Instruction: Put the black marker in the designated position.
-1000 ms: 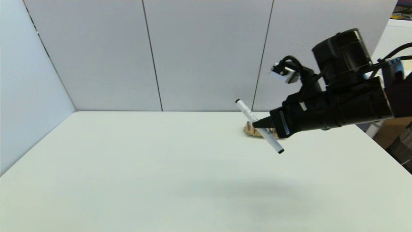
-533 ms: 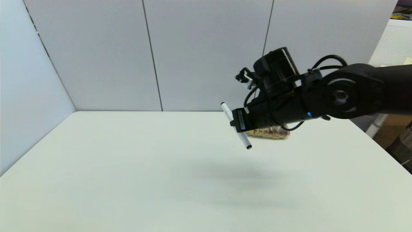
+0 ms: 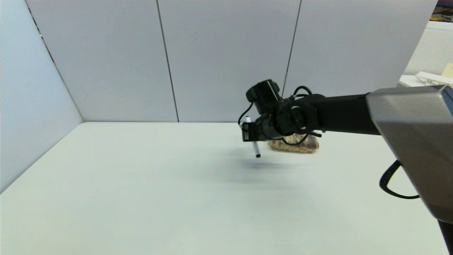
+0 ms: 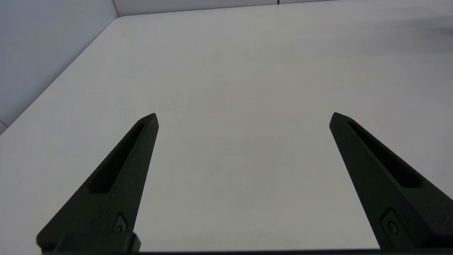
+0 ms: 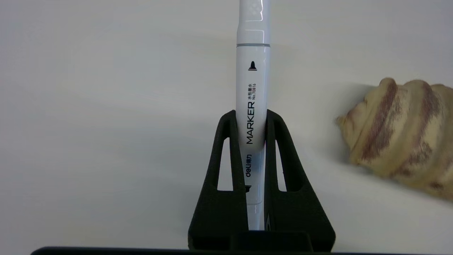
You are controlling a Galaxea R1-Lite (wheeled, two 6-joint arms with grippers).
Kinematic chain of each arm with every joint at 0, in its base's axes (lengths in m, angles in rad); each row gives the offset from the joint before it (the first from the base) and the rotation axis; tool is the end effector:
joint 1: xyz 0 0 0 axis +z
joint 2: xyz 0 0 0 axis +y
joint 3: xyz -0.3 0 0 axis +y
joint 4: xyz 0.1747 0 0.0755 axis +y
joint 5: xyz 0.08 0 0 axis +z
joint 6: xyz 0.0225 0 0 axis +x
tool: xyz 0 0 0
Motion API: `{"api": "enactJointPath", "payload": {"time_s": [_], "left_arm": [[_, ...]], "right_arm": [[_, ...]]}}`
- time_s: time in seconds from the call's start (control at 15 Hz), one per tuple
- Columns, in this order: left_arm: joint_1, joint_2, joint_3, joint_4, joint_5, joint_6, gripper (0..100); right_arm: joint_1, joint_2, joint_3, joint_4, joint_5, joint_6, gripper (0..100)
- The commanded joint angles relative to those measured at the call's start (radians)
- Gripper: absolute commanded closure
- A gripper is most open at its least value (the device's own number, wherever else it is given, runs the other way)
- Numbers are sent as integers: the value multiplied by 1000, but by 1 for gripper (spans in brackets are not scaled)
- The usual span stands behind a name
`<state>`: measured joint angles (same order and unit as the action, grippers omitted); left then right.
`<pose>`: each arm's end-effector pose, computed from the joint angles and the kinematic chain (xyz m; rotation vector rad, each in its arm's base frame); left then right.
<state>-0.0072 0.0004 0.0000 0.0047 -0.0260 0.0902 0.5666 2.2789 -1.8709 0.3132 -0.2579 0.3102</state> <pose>-0.0228 -0.0004 0.0750 0.0901 0.0036 -0.0334 0.3928 0.2431 0.1607 0.0064 0.6984 0.1885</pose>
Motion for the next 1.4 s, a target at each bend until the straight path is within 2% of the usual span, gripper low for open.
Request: {"api": "enactJointPath", "payload": {"time_s": [0.07,0.4,0.73,0.8,1.07,1.27,1.4], "left_arm": [[0,0,0,0,0,0,0],[0,0,0,0,0,0,0],[0,0,0,0,0,0,0],[0,0,0,0,0,0,0],[0,1,0,0,0,0,0],[0,0,0,0,0,0,0],[0,0,0,0,0,0,0]], "right_arm": [[-17,93,-40,21,-24,-16,100],[-22,86,-73,80,-15,-29,100],[-22,86,-73,81,-17,-46,100],[-22,83,-73,81,-17,-49,0],[-19,62,-74,80,-6,-49,0],[-22,-53,-74,76,2,-48,0],[-33,-202,-74,66,57,-49,0]]}}
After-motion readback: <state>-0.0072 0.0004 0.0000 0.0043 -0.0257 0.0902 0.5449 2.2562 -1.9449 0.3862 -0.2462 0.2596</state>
